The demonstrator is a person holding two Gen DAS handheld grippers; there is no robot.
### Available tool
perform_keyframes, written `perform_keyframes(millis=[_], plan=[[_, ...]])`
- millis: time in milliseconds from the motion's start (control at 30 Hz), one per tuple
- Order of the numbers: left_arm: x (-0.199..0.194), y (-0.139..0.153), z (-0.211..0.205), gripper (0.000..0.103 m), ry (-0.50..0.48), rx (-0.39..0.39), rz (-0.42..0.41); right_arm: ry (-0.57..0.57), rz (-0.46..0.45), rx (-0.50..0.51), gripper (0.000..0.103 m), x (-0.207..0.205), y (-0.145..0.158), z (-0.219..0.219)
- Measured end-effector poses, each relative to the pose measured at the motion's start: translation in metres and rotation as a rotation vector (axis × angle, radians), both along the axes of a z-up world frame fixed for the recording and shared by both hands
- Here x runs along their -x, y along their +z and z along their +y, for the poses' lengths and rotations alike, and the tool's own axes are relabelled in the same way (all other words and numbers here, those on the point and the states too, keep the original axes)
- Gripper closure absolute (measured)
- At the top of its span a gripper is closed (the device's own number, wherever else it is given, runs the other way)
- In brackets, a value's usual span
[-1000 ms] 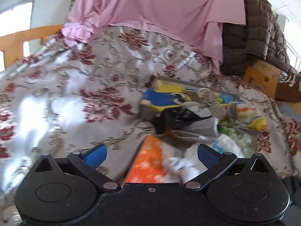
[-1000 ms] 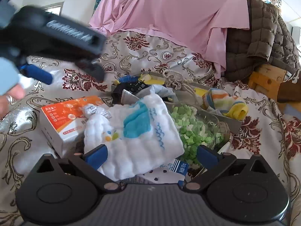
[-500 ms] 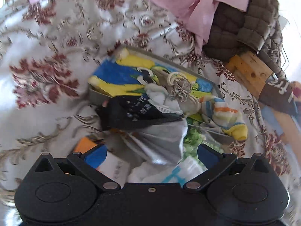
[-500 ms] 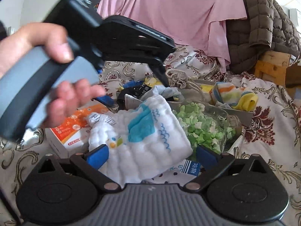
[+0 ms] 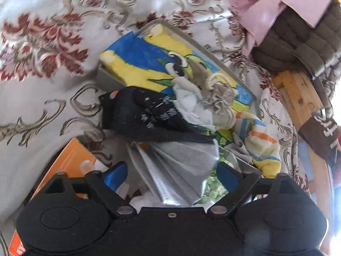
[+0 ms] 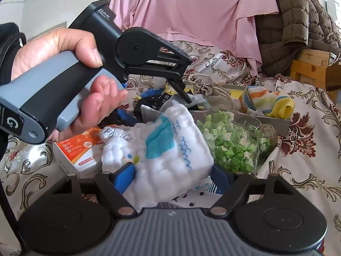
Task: Organize soft objects
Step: 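Grasp the grey face mask with the left tool while the right tool grasps the white blue-print sock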
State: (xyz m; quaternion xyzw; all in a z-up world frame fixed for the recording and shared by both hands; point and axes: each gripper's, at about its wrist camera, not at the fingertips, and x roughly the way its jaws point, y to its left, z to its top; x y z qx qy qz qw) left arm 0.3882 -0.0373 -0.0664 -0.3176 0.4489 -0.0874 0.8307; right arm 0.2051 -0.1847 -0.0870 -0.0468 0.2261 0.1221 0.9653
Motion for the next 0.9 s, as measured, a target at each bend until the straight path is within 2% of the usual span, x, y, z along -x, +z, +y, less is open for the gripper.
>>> perform_keyframes(millis=[233,567,700,800,900], plan=[[0.004,-0.002,0.01,0.032,0.035,0.056,0.018,0.003,-0.004,0.003,0.036,0.0,0.002,0.001],[0.009,0.008,0.014,0.066,0.036,0.071,-0.008,0.005,-0.013,-0.001,0.064,0.001,0.004,0.001],[0.011,0.011,0.013,0.076,0.024,0.034,-0.008,-0.017,-0.018,0.014,0.072,0.0,0.006,-0.001],[0.014,0.013,0.011,0.082,0.012,-0.016,-0.018,-0.026,-0.028,0.02,0.077,0.001,0.009,-0.002],[0.016,0.013,0.013,0.085,0.021,-0.031,-0.007,-0.028,-0.051,0.026,0.081,0.004,0.013,-0.001]])
